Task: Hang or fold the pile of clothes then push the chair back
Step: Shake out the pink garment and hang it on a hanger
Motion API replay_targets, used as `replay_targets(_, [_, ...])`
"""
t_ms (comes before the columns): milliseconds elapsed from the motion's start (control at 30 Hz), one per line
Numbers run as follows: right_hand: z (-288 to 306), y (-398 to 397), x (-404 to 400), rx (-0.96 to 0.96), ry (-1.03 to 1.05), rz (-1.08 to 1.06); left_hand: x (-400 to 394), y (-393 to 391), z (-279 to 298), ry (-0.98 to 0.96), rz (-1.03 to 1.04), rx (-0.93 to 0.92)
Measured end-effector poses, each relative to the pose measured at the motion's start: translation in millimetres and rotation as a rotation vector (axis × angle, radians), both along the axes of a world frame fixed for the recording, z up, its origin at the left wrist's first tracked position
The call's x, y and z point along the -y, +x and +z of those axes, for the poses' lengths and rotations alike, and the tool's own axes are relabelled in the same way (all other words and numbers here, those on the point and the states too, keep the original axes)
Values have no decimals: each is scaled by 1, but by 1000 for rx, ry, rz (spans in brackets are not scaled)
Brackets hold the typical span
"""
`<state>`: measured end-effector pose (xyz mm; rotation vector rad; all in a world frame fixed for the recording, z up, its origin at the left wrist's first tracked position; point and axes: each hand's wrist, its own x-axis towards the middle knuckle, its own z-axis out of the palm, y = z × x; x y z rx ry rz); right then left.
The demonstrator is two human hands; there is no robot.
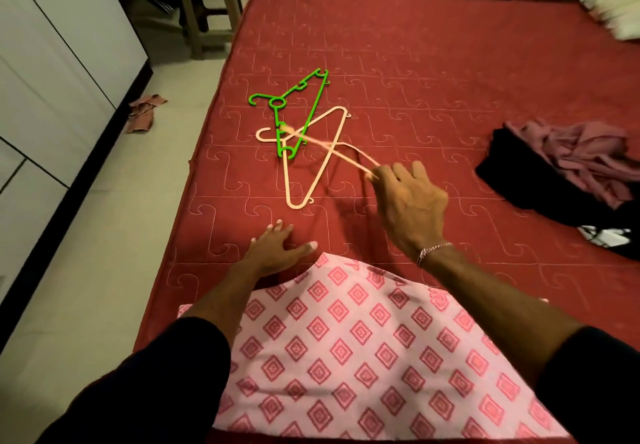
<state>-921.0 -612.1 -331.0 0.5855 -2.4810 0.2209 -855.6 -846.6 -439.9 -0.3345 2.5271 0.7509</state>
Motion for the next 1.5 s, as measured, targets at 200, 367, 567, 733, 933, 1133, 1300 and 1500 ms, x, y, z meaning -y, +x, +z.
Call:
replay_targets(200, [-24, 95, 24, 344, -565, -52, 10, 59, -2, -6, 236, -290])
replay_targets(367, [-63, 205, 40, 677, -554, 8, 30, 135, 4, -600, 312, -230])
replay_targets(567, [-112, 271, 47, 792, -299, 103, 45, 186, 7, -410, 649, -39])
replay_targets(733, [-108, 262, 53, 818, -158, 78, 54, 192, 9, -265, 707, 60])
replay_targets(933, [-88, 274, 45, 779, -60, 46, 49, 190, 28, 88, 722, -145])
replay_targets(1133, [-76, 299, 43, 984, -46, 197, -11, 176, 63, 624, 683, -114])
replay_targets(1300, [-88, 294, 44, 1158, -56, 215, -47, 181, 55, 895, 825, 29])
replay_targets(1500, [-95, 273, 32, 1104, -320, 158, -56, 188, 29, 801, 880, -95])
